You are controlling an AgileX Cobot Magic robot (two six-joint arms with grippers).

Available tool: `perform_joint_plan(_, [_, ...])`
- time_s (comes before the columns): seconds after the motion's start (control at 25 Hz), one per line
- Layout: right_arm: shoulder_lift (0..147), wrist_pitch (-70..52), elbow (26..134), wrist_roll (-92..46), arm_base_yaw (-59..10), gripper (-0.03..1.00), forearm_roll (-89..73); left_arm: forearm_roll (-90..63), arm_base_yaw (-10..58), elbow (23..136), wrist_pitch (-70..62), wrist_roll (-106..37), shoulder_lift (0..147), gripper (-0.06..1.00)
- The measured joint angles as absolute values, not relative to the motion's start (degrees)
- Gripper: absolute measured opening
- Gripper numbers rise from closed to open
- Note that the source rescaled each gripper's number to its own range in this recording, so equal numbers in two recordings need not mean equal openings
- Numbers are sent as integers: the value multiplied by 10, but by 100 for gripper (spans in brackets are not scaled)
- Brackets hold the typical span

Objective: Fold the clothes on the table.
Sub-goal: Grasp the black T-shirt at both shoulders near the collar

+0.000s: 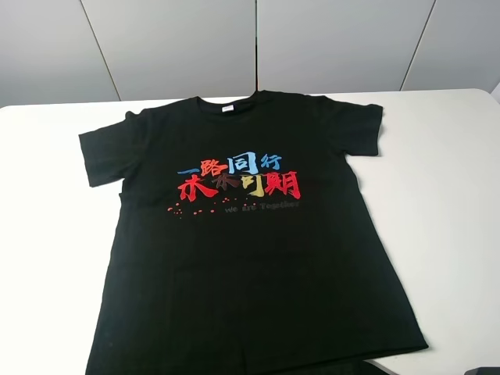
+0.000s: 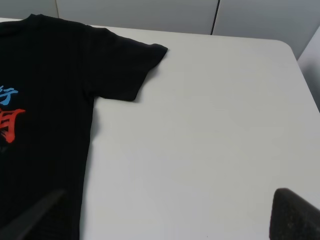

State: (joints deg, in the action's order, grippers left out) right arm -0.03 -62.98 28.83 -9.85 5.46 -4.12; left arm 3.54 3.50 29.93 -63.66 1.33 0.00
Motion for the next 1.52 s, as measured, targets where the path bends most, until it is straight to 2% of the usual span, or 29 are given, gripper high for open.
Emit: perform_joint_plan(1.52, [0,-630,288,-98,55,94,-41,35,35,299,-608,13,0,97])
